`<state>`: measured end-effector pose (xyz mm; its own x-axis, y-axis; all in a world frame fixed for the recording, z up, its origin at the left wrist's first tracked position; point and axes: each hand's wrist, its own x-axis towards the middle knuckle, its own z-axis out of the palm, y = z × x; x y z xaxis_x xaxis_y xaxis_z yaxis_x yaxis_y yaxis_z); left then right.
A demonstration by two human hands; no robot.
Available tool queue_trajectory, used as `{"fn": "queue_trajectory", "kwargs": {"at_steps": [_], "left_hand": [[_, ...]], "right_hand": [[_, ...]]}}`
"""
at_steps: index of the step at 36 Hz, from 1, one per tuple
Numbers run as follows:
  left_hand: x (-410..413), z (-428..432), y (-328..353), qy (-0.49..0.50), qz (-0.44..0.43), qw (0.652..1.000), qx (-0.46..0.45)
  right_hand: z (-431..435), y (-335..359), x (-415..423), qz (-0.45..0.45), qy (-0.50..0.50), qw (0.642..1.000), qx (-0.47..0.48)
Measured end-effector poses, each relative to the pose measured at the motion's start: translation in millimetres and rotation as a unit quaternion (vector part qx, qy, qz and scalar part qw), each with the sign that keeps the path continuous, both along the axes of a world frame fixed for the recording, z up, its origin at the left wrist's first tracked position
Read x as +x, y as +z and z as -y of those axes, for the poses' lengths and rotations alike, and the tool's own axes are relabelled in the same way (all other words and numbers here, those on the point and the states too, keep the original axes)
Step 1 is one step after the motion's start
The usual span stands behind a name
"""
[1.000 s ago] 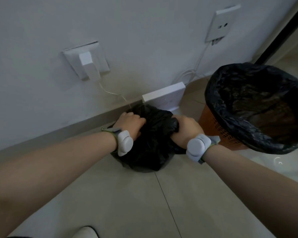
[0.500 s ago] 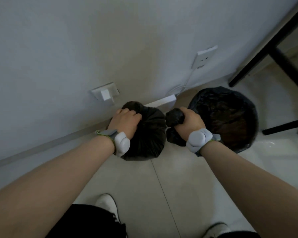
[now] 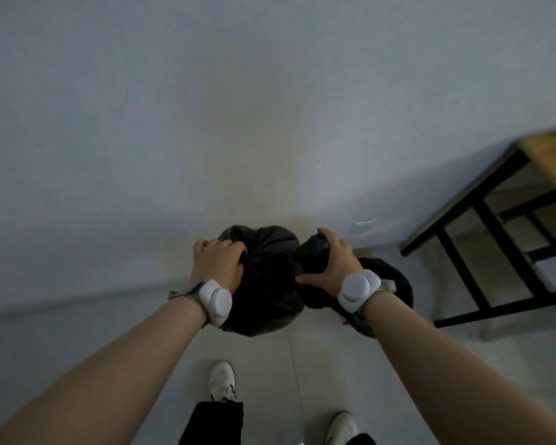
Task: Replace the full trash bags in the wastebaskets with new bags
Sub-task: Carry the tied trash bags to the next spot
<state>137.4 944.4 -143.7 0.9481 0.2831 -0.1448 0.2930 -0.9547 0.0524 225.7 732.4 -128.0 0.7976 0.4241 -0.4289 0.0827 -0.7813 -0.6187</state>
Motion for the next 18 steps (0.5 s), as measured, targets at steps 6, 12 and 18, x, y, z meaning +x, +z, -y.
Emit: {"fn": "queue_trajectory", "kwargs": {"at_steps": [6, 12, 18], "left_hand": [[-63, -18, 92, 0.094, 0.056, 0.994, 0.015], [-145, -38, 150, 0.207, 0.122, 0.970, 0.040], [-235, -62, 176, 0.319, 0.138, 0.936, 0.061]], "right_hand": [[-24, 85, -32, 0.093, 0.128, 0.987, 0.031], [-68, 134, -69, 0.151, 0.236, 0.958, 0.053], [-122, 164, -125, 0.151, 0.335, 0.926, 0.090]]}}
